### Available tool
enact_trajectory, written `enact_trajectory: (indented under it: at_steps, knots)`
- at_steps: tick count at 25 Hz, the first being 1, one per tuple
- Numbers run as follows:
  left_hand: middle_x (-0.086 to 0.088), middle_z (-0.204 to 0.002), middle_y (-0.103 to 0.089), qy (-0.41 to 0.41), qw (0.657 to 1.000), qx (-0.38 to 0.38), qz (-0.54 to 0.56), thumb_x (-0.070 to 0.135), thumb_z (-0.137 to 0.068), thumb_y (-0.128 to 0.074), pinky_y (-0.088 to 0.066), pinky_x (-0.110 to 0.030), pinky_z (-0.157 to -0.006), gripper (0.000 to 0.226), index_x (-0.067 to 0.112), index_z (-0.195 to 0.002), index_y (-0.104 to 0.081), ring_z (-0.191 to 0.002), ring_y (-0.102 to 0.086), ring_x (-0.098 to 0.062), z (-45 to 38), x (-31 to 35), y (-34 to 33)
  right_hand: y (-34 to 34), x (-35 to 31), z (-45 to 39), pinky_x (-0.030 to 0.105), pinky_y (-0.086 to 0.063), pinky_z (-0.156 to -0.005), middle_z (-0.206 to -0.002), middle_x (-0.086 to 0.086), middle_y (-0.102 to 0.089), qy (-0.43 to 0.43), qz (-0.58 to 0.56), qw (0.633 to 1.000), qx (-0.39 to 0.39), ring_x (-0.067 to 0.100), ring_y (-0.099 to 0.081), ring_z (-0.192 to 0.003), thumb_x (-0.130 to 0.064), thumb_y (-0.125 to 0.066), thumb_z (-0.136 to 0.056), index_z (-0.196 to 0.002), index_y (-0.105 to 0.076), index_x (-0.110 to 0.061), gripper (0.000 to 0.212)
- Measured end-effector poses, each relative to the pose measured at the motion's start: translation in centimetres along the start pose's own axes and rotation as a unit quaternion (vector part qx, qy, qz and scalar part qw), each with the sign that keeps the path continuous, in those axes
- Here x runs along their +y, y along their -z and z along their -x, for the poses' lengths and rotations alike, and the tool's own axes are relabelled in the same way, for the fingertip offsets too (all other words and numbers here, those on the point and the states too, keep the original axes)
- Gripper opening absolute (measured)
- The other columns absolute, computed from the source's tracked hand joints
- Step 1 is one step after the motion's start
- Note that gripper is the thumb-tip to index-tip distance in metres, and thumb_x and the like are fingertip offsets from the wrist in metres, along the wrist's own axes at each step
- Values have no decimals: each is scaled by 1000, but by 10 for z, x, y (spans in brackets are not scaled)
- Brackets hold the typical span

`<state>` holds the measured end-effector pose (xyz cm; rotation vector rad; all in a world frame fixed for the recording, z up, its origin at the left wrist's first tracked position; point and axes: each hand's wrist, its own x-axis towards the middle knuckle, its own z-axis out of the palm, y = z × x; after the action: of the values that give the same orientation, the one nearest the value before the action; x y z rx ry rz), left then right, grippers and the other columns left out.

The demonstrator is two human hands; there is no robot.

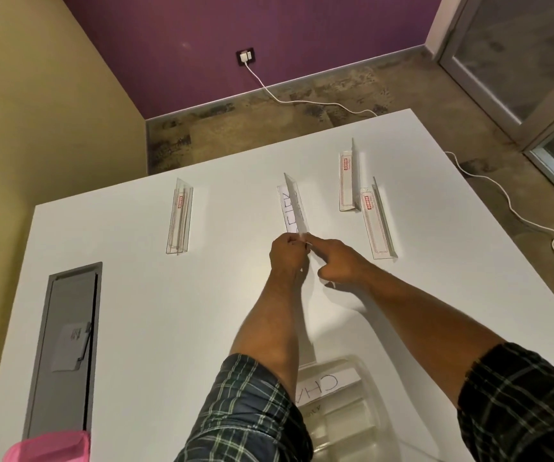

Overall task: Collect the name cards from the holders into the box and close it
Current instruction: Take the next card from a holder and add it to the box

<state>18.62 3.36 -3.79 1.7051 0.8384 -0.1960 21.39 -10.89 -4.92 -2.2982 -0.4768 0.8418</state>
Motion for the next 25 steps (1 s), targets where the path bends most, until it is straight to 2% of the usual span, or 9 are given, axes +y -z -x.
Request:
enact_trajectory:
  at_steps: [4,7,9,12,13,15,19,23,25]
  knots:
    - [-2,-79,-75,4,999,47,23,18,-76,-54,-57,-32,-73,16,12,-75,-68,-79,-71,-22,14,5,26,4,-17,16,40,-52,-98,-150,-5,-47,65,43,997,13,21,-56,-124,-6,-58,-68,-149,-32,-49,96]
    - [-4,-77,-71,0,998,66,21,22,-73,-48,-51,-31,-67,22,7,-78,-62,-78,-67,-27,35,8,56,13,-32,36,35,-51,-99,-152,-6,-46,90,93,990,47,20,-56,-124,-6,-59,-73,-148,-36,-47,89]
    - [-2,-78,-63,-8,998,69,12,18,-84,-47,-44,-28,-63,14,9,-81,-57,-78,-59,-26,51,8,76,21,-35,47,33,-47,-103,-155,-9,-41,98,121,985,75,19,-50,-131,-8,-62,-76,-150,-34,-44,88]
    - [-7,-102,-56,1,999,43,23,18,-94,-41,-50,-36,-82,19,22,-77,-49,-93,-54,-24,79,9,102,26,-30,62,39,-38,-113,-161,-11,-28,120,161,974,100,17,-36,-143,-15,-69,-79,-154,-30,-37,87]
    - [-7,-107,-55,14,999,34,38,18,-96,-39,-52,-39,-82,20,24,-78,-47,-95,-57,-26,89,10,108,27,-29,67,41,-36,-114,-162,-8,-26,119,182,970,105,18,-33,-145,-19,-71,-80,-155,-29,-36,87]
    - [-9,-107,-62,49,995,8,87,17,-93,-35,-50,-32,-64,16,20,-84,-47,-88,-70,-35,119,10,122,24,-30,82,42,-33,-115,-161,-3,-29,131,212,961,116,20,-32,-145,-29,-75,-82,-155,-29,-33,86]
    - [-15,-112,-71,87,985,-81,123,19,-82,-31,-33,-28,-54,21,13,-99,-43,-81,-75,-41,170,-3,144,16,-37,122,39,-43,-104,-136,0,-59,224,266,930,122,24,-55,-123,-52,-76,-80,-147,-43,-30,78]
    - [-16,-99,-74,137,977,-145,81,23,-81,-32,-30,-28,-53,39,7,-106,-57,-78,-73,-37,197,-29,156,7,-36,155,33,-50,-79,-111,-7,-67,288,312,903,63,19,-62,-97,-67,-67,-78,-127,-55,-29,63]
    - [-19,-94,-71,152,976,-155,20,21,-80,-35,-30,-26,-52,34,6,-99,-58,-70,-70,-33,209,-43,157,4,-32,167,31,-48,-68,-101,-9,-65,331,318,888,27,17,-60,-87,-67,-66,-78,-117,-57,-28,56]
